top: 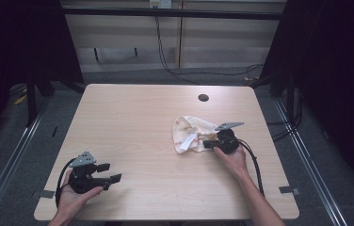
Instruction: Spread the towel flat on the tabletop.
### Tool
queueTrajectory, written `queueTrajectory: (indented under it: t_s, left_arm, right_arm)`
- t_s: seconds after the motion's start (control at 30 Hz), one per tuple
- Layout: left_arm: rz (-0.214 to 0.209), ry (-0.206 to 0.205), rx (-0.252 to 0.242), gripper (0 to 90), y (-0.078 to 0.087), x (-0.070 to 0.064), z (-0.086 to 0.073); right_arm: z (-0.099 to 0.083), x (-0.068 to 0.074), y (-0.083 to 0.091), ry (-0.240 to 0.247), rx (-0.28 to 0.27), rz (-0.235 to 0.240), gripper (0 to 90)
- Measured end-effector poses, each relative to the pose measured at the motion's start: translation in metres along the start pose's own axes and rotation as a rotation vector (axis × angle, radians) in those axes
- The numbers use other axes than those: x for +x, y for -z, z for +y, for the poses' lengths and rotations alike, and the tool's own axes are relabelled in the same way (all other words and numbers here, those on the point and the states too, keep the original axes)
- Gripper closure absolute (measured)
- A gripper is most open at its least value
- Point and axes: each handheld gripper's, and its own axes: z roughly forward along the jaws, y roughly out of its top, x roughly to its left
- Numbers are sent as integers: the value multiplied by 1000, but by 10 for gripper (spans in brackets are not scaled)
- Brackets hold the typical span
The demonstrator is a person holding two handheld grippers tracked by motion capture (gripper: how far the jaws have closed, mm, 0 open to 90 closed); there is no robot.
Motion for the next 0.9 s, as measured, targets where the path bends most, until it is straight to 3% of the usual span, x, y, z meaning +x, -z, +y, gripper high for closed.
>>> queueTrajectory:
  t_s: [0.13, 0.2, 0.37, 0.47, 0.57, 0.67, 0.9]
  left_arm:
    - [3, -1, 3, 312, -1, -1, 0]
    - [12, 22, 2, 337, -1, 0, 0]
    - [14, 27, -12, 358, 0, 2, 1]
    - [44, 35, -19, 394, -8, 3, 7]
    - [29, -2, -7, 438, -24, -2, 22]
    - [-21, -40, -7, 510, -41, -13, 40]
    - [-74, -83, 45, 577, -65, -28, 48]
  right_arm:
    - [0, 12, -4, 5, 14, 60, 898]
    - [0, 17, -5, 10, 19, 73, 899]
    - [0, 30, -5, 41, 44, 98, 899]
    - [-3, 38, -5, 59, 48, 116, 899]
    - [-4, 44, -5, 71, 53, 128, 899]
    - [-5, 50, -6, 83, 57, 146, 899]
    - [-7, 74, -9, 137, 77, 201, 899]
